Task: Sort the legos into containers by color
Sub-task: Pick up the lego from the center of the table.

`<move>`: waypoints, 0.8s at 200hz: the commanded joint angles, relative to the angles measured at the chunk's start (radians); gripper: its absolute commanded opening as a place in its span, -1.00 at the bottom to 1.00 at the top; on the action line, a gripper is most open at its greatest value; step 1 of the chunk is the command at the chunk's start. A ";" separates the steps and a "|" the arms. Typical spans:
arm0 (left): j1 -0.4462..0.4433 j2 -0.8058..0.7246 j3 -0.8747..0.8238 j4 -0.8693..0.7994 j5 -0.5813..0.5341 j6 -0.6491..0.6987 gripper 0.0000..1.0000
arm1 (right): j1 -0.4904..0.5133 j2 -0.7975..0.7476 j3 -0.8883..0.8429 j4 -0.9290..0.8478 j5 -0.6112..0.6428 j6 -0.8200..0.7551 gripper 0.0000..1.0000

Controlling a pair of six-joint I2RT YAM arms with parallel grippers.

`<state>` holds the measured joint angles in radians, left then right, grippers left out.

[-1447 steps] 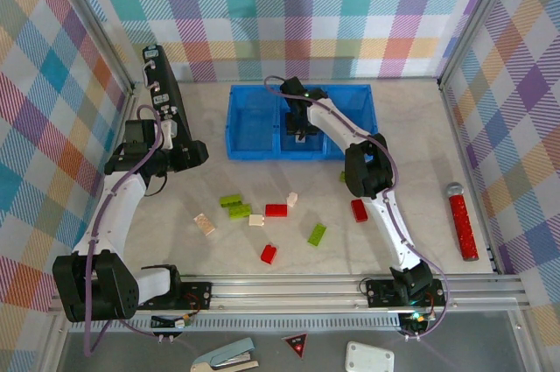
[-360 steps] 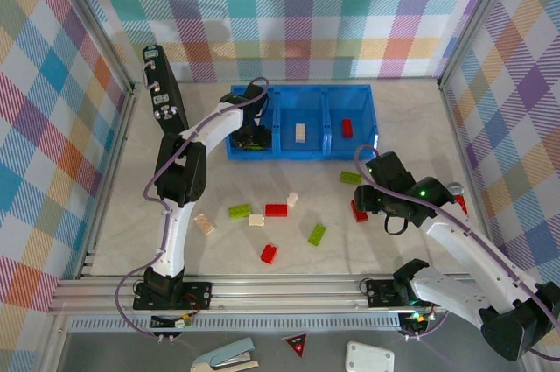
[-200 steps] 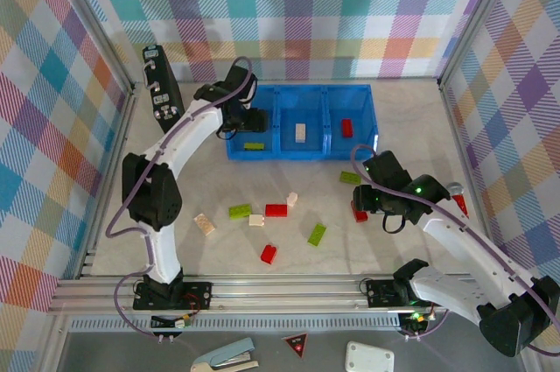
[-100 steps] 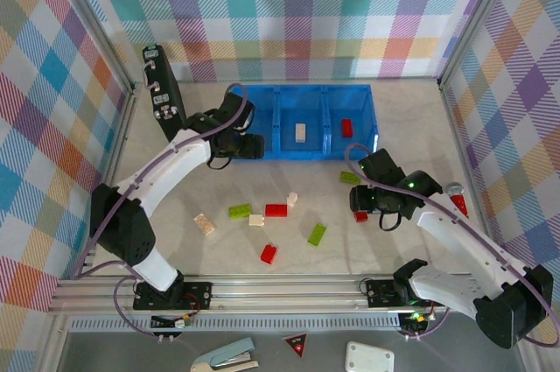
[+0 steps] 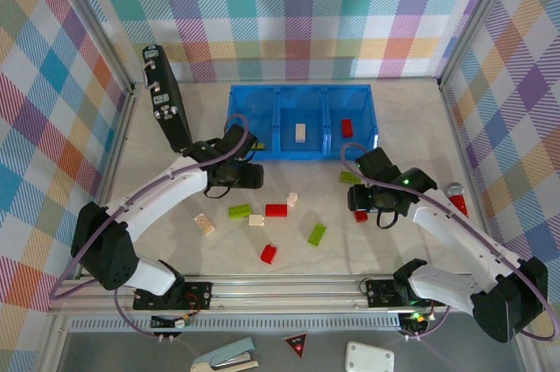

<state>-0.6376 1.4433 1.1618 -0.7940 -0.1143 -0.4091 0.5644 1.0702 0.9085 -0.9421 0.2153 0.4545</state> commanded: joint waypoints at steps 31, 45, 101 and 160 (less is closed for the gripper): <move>-0.035 -0.012 -0.121 0.047 0.003 -0.114 0.57 | 0.006 -0.010 -0.015 0.012 -0.004 -0.024 0.11; -0.036 -0.005 -0.149 0.062 0.012 -0.137 0.58 | 0.006 -0.012 -0.015 0.018 -0.007 -0.026 0.12; -0.037 0.061 -0.211 0.088 0.020 -0.190 0.68 | 0.006 -0.033 -0.017 0.015 -0.004 -0.027 0.11; -0.037 0.130 -0.246 0.126 0.027 -0.231 0.74 | 0.006 -0.046 -0.020 0.022 -0.005 -0.028 0.11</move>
<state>-0.6655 1.5452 0.9295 -0.6724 -0.0780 -0.6010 0.5644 1.0370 0.8955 -0.9237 0.2157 0.4328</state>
